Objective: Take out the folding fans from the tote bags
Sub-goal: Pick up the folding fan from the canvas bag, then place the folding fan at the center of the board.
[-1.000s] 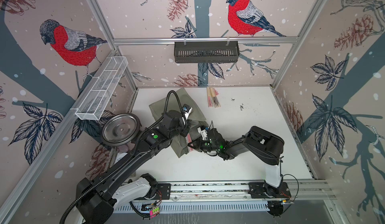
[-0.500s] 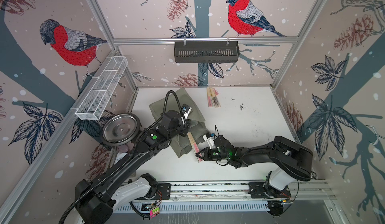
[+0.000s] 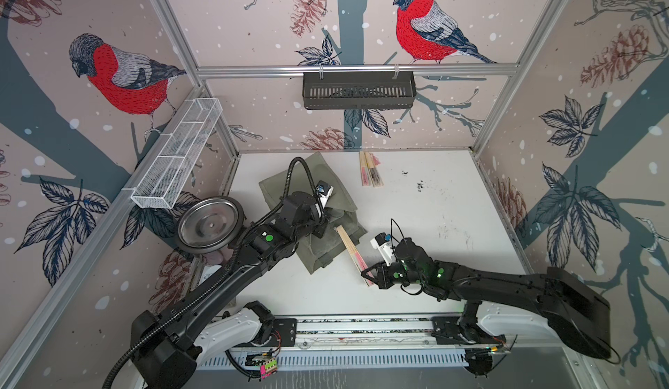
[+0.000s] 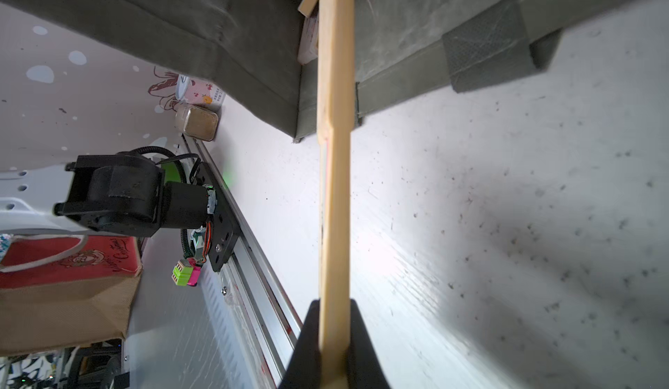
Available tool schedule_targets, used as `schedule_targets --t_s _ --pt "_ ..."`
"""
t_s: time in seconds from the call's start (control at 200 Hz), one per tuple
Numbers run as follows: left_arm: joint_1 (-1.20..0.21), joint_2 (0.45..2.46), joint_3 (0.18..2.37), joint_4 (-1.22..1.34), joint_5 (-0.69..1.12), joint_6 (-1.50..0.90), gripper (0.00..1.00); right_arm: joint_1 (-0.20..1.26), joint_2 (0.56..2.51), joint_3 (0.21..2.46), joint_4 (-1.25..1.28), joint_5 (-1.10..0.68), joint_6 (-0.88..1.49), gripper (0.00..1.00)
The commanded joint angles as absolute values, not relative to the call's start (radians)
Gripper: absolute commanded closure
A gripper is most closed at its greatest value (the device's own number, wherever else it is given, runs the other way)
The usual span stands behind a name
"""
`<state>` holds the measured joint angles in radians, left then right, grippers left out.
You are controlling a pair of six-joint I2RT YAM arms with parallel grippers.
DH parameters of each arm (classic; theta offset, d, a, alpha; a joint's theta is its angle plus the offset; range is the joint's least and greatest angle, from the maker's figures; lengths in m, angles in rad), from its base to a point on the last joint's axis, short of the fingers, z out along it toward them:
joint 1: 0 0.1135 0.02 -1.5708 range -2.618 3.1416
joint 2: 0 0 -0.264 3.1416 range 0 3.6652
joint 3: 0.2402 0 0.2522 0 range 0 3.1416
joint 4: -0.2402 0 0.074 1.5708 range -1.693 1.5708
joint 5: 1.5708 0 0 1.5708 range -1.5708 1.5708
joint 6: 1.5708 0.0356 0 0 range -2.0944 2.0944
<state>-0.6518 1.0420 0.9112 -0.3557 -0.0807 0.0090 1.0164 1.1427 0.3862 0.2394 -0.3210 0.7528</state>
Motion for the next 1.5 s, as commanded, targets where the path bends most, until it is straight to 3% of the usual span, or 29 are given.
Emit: schedule_targets --t_s 0.0,0.585,0.845,1.116,1.496 --pt "-0.652 1.036 0.915 -0.316 -0.080 0.018 1.00 1.023 1.058 0.371 0.097 -0.301 0.668 0.91" --pt "-0.652 1.044 0.916 -0.318 -0.077 0.018 1.00 1.025 0.577 0.331 -0.180 -0.251 0.700 0.93" --pt "-0.652 1.047 0.919 -0.320 -0.074 0.020 1.00 1.003 0.426 0.354 -0.214 -0.092 0.717 0.93" --pt "-0.652 1.045 0.918 -0.321 -0.072 0.020 1.00 0.869 0.553 0.458 -0.166 -0.004 0.650 0.93" --pt "-0.652 1.037 0.914 -0.318 -0.078 0.021 1.00 0.472 0.880 0.551 -0.026 -0.209 0.565 0.93"
